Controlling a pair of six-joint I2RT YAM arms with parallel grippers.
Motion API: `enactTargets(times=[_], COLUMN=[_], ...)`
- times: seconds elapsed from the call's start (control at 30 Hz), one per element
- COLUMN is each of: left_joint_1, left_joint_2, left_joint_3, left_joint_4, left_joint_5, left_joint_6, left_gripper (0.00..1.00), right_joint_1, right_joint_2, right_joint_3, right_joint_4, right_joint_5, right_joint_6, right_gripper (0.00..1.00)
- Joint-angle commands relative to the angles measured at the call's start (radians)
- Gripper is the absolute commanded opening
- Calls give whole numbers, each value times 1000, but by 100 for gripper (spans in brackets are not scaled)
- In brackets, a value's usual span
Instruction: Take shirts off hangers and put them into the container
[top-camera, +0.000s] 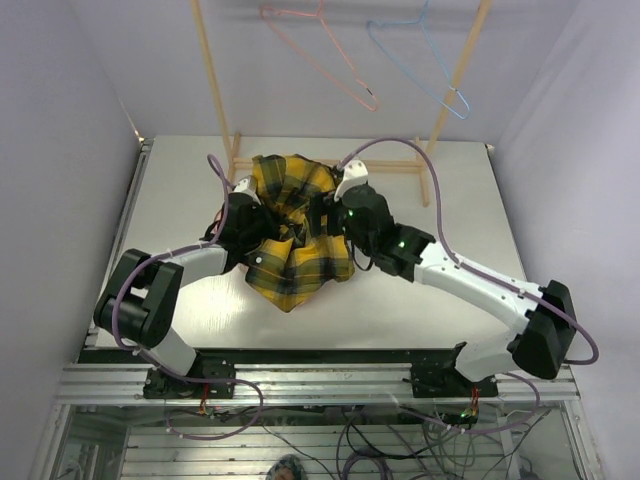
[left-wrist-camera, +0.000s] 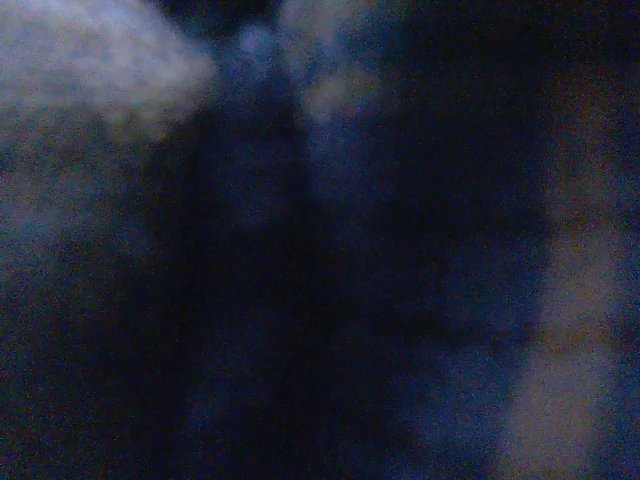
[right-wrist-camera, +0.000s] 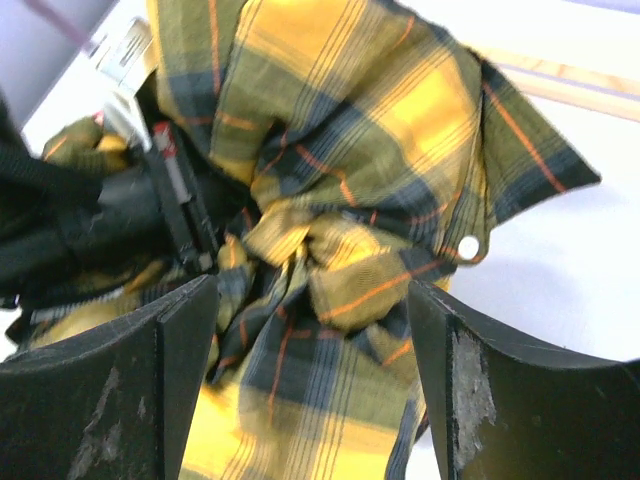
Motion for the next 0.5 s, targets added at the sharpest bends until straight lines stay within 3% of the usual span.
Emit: enactTargets(times=[0.0,0.23,0.47], left_joint_1=[-7,-9,-8], left_joint_2=[225,242,158], left_joint_3=[-199,-267,-263], left_joint_4=[-262,-168,-233], left_joint_5=[22,61,33], left_joint_6=[4,-17,7], left_gripper=[10,7,7], right_joint_1=[-95,-193,-210], right_joint_2=[66,259,450], right_joint_3=[81,288,515], right_joint_4=[62,92,53], right_joint_5=[-116,-264,-450], right_joint_6=[14,-29,-47], right_gripper=[77,81,84])
